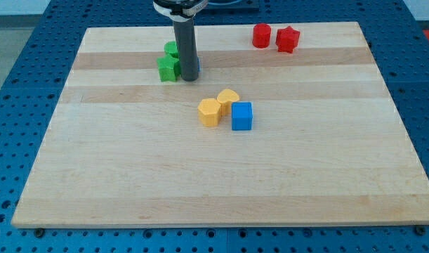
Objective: Push the yellow hexagon with blue cube towards top left of the board
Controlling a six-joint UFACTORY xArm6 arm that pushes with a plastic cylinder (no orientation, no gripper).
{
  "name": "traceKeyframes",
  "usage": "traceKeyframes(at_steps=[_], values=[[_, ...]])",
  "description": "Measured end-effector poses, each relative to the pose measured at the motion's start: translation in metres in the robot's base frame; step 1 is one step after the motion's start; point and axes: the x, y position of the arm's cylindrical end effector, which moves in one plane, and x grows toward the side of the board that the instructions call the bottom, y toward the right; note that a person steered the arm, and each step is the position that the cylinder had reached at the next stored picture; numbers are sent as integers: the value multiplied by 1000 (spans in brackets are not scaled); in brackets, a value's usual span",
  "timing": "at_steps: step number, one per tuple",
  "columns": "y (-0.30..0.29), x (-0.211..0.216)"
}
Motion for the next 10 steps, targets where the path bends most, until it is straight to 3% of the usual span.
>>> traceKeyframes(at_steps=[1,2,3,4,7,10], values=[[53,0],[145,12],[198,85],[194,124],[80,124],[-5,71]])
